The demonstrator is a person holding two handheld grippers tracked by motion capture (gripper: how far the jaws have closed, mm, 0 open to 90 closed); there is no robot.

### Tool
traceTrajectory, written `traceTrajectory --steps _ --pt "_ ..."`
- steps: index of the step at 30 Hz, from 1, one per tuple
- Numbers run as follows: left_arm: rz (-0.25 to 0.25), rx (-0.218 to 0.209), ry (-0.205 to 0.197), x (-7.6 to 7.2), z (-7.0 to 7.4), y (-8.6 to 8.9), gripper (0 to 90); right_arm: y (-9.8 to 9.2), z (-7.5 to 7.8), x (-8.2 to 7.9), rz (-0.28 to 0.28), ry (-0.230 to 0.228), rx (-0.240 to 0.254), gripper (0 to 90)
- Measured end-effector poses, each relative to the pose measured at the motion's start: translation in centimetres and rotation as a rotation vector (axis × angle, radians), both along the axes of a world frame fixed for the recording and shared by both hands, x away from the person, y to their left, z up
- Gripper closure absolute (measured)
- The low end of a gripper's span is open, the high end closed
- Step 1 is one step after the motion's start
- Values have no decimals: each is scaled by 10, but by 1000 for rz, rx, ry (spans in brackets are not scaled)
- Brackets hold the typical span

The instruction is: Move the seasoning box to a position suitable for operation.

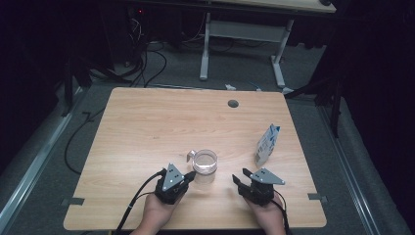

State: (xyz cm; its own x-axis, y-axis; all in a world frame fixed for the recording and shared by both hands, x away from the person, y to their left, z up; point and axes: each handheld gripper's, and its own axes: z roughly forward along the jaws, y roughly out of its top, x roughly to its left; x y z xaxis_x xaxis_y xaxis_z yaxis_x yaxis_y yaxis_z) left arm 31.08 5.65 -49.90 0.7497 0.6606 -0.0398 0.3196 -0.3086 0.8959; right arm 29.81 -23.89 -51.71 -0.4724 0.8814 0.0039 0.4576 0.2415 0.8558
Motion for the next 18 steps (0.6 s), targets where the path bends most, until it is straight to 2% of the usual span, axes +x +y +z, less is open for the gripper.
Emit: traceTrajectory --steps 11,15,18 --pt "-32 14 -6 0 1 -15 897 0 0 0 -15 -8 -2 492" --pt "-26 25 -6 -1 1 -10 861 0 1 -1 -21 -10 -2 498" --pt "-8 17 -1 1 2 -1 823 0 1 -1 -20 -12 -2 519"
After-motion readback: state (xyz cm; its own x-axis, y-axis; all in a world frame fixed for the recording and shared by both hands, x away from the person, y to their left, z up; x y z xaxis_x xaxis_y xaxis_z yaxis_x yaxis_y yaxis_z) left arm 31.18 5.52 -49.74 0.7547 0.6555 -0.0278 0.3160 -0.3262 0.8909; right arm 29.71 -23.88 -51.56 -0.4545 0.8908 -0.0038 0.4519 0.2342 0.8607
